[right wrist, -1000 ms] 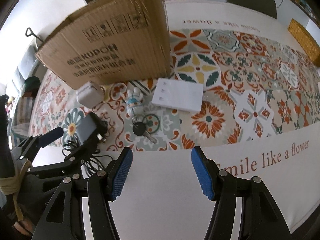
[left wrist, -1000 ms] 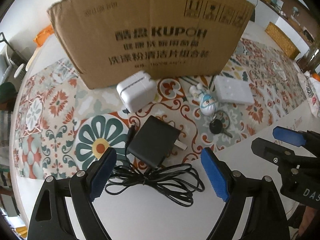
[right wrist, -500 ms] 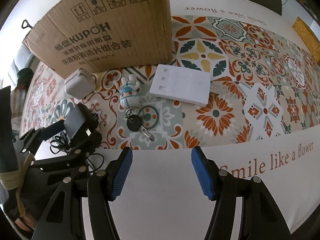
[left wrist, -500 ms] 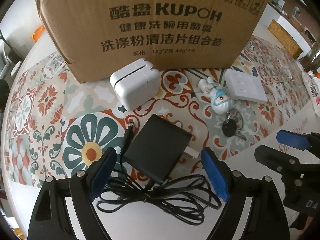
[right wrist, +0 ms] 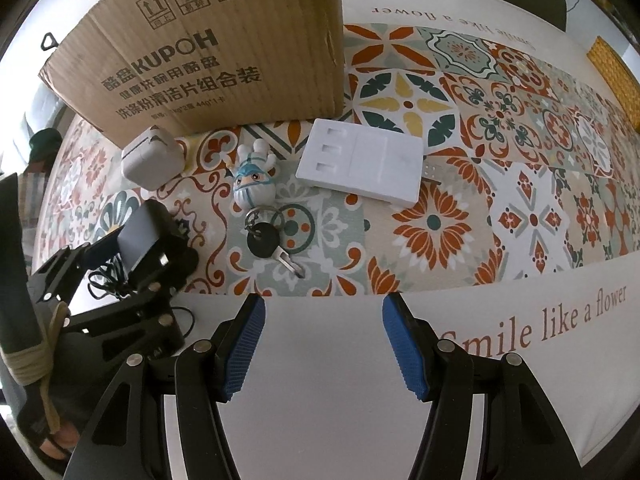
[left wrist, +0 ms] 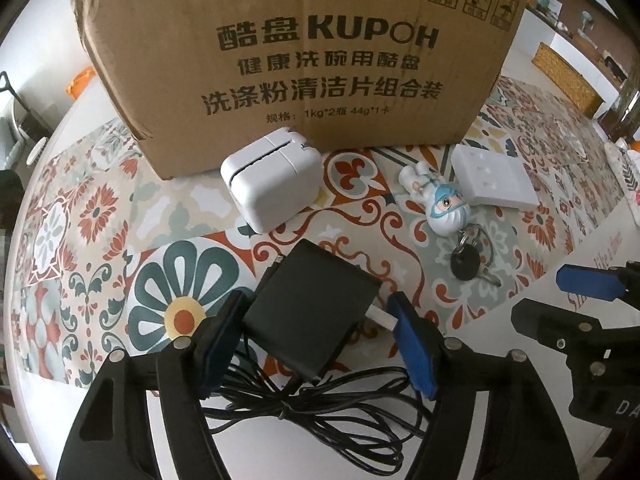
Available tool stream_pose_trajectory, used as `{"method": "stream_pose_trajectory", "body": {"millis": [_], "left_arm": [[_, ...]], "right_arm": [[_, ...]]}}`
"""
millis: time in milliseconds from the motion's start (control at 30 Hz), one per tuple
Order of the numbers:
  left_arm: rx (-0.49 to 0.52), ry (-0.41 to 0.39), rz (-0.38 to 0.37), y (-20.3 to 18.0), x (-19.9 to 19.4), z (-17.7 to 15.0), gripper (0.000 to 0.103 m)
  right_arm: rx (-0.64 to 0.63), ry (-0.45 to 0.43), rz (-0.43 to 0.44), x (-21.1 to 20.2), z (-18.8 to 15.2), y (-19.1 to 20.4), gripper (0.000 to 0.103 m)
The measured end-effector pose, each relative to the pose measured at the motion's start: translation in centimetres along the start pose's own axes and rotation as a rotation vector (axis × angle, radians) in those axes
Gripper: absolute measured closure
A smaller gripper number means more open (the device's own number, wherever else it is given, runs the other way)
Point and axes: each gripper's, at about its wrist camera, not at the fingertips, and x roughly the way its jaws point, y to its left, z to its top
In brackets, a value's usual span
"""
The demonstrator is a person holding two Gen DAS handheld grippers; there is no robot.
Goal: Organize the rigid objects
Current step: 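Lower the left gripper onto the black power adapter and close it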
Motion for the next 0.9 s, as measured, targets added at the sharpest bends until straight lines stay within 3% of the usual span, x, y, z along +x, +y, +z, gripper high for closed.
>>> {"method": "stream_pose_trajectory", "body": {"millis": [267,533,900], "left_arm": [[-0.056,0.000,-0.048,1.1,-1.3,-0.5,0.032],[-0.090,-0.022,-0.004,2.3,-3.6,-1.4,0.032],[-0.162,-0.064,0.002,3.7,-6.5,-1.8,0.033]], "right_arm": [[-0.023,-0.012,0.015,-0.2,-0.1,0.8,0.042],[-0.030,-0.028,0.040,-0.6,0.2,1.4,0.042],[-0.064,-0.083,0.087,-1.8,1.3,2.5,0.042]]}}
